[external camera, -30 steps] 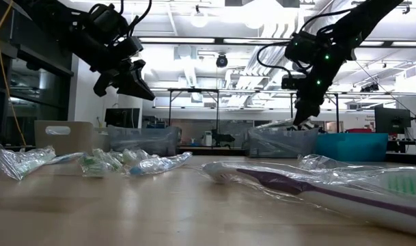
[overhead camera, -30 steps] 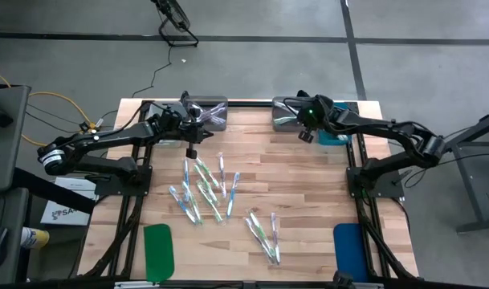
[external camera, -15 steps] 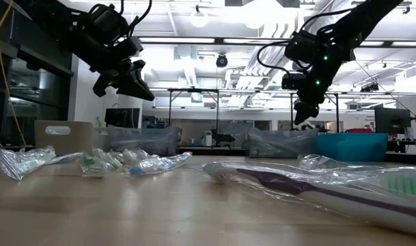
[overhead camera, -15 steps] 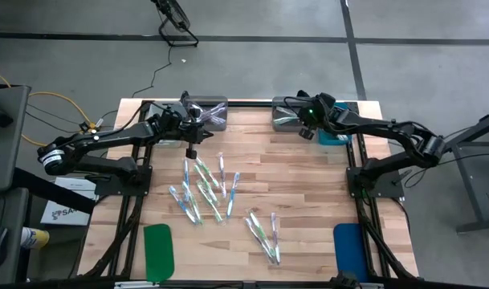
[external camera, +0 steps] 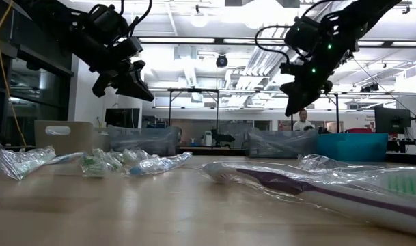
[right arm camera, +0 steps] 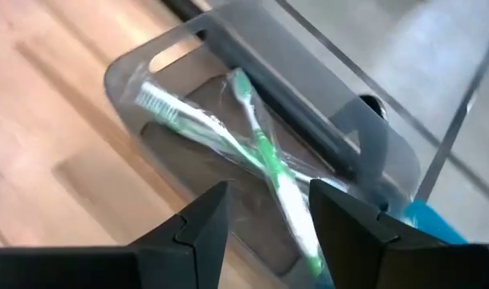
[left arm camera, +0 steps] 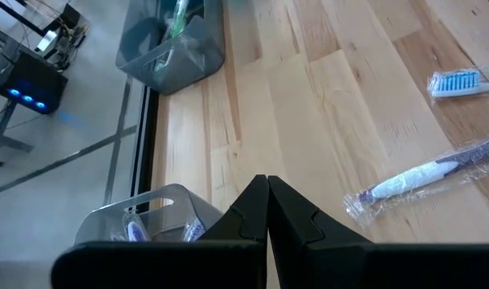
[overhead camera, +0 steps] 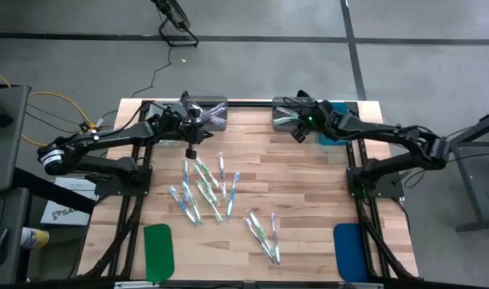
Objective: Pick & Place Toothbrushes
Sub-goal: Put the violet toothbrush into the left black bin
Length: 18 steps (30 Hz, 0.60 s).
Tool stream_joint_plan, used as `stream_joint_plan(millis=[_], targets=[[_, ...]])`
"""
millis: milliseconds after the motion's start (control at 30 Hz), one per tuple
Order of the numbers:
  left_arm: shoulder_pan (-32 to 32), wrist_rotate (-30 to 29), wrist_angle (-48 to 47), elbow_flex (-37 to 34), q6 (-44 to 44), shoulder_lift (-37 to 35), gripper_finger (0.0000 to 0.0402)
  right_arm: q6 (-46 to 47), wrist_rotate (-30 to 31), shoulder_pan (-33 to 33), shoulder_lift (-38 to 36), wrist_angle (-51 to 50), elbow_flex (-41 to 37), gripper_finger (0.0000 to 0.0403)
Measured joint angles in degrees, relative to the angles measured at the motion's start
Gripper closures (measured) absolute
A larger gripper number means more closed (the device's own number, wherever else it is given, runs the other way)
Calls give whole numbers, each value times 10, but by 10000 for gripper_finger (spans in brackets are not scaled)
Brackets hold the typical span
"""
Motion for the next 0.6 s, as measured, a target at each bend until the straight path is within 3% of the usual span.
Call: stream_joint_plan(millis=[100, 200, 433, 600], targets=[[0, 0, -1, 0, 2, 0, 401, 94, 4, -1, -10, -10, 0, 244], [0, 0, -2, 0, 2, 0, 401, 176, -30, -1, -13, -21, 0, 266], [0, 0, -2, 0, 11, 0, 401, 224, -244, 17, -13, -47, 0, 339], [0, 0, -2, 0, 11, 0, 402, 272, -317, 67, -18, -56, 0, 392]])
